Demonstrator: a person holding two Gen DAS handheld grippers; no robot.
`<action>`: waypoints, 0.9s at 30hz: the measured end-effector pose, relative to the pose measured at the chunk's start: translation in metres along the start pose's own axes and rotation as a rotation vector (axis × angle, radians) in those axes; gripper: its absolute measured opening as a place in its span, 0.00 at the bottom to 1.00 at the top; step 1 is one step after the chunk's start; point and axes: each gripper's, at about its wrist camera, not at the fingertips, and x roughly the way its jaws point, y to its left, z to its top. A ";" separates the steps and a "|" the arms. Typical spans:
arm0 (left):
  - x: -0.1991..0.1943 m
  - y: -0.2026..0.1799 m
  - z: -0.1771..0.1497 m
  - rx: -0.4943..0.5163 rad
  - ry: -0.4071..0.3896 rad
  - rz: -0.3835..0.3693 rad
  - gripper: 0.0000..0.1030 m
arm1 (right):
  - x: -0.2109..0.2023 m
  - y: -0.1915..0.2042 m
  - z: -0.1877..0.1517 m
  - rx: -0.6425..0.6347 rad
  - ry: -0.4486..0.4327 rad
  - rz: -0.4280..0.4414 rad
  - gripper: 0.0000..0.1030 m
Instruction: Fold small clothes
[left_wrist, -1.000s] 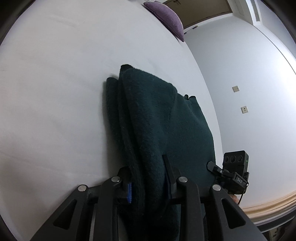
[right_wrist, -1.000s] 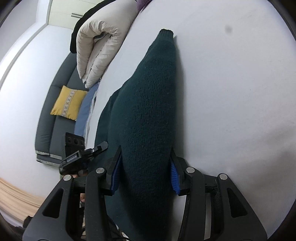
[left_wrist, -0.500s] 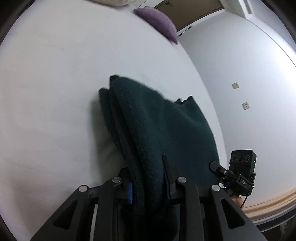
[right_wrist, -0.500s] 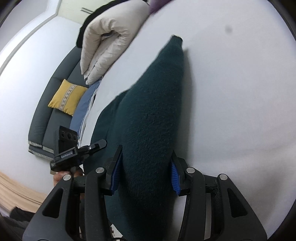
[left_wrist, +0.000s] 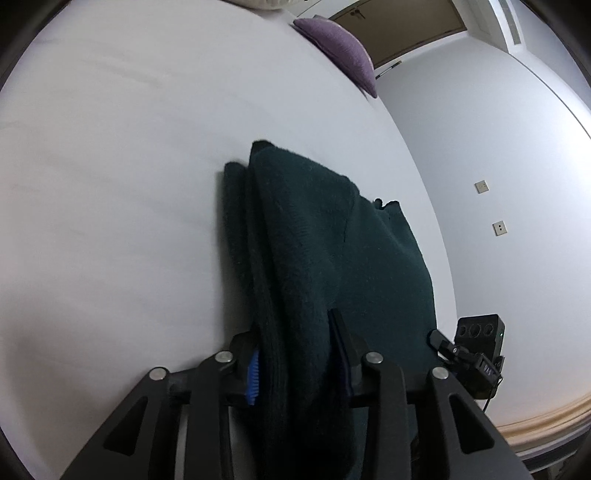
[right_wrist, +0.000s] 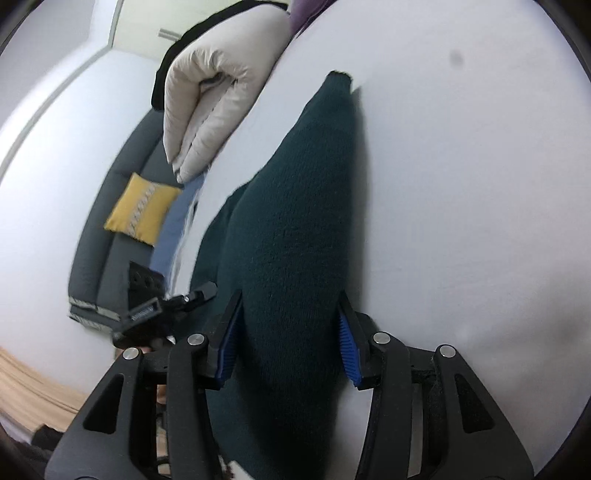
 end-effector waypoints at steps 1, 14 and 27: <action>-0.005 0.000 -0.001 0.001 -0.005 0.006 0.36 | -0.006 0.000 0.001 0.007 -0.006 -0.004 0.44; -0.049 -0.089 -0.033 0.270 -0.192 0.096 0.41 | -0.048 0.066 -0.003 -0.084 -0.078 0.127 0.46; -0.018 -0.071 -0.065 0.300 -0.147 0.149 0.38 | 0.006 0.047 -0.050 -0.026 0.020 0.076 0.43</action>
